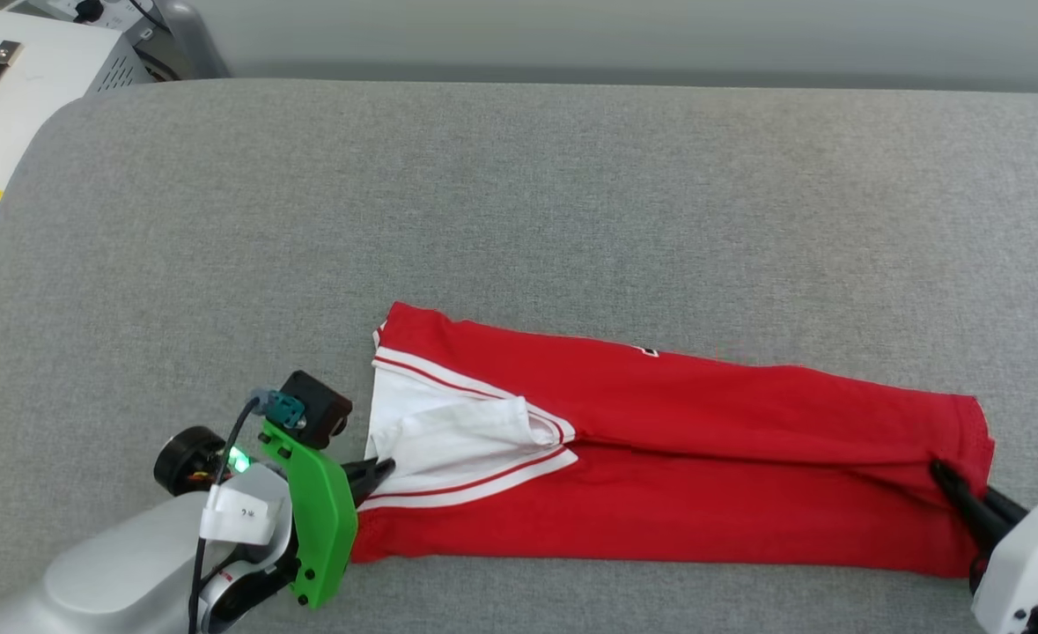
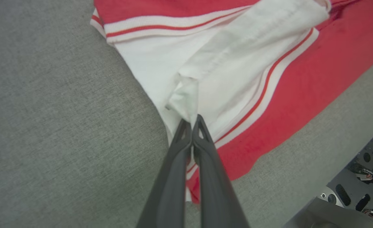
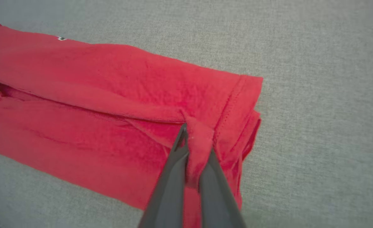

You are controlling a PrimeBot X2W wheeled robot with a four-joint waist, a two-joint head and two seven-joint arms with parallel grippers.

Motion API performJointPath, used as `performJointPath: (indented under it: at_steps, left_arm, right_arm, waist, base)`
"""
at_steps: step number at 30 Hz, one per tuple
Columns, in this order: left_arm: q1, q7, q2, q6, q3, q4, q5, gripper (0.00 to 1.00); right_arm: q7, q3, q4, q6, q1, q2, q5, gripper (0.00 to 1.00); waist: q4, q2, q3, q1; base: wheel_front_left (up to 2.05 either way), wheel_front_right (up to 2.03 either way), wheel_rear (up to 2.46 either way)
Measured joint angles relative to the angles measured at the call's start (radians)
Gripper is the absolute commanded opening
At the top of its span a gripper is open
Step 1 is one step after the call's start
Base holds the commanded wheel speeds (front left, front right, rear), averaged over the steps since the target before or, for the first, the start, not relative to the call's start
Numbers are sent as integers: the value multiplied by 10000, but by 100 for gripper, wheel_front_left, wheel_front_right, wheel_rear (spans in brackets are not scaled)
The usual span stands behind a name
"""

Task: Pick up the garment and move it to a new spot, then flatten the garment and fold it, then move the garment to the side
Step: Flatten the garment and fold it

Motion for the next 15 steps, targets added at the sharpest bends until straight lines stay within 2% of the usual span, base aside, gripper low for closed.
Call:
performJointPath:
  at_steps: [5,6,7,8,9,15]
  left_arm:
    - [251,-263,-186,-2,4,483,6,0]
    - [287,-328,-265,-2,2,577,6,3]
    - [300,-397,-324,0,8,652,8,43]
    - [318,-531,-376,21,17,742,36,100]
    - [337,-727,-403,102,40,805,86,100]
    - [591,-2207,-336,849,548,769,476,100]
  right_arm:
    - [228,-326,-38,0,480,426,-94,0]
    - [244,-351,-17,0,481,481,-111,0]
    - [251,-374,0,0,481,522,-111,22]
    - [293,-385,17,0,480,564,-113,94]
    - [320,-397,13,0,480,604,-111,100]
    - [314,-715,-516,0,484,671,414,100]
  waist:
    - [10,0,126,0]
    - [7,0,145,0]
    - [4,0,149,0]
    - [-3,0,140,0]
    - [-13,0,121,0]
    - [-41,0,-158,0]
  base:
    - [0,0,0]
    - [0,0,0]
    - [0,0,0]
    - [0,0,0]
    - [0,0,0]
    - [0,0,0]
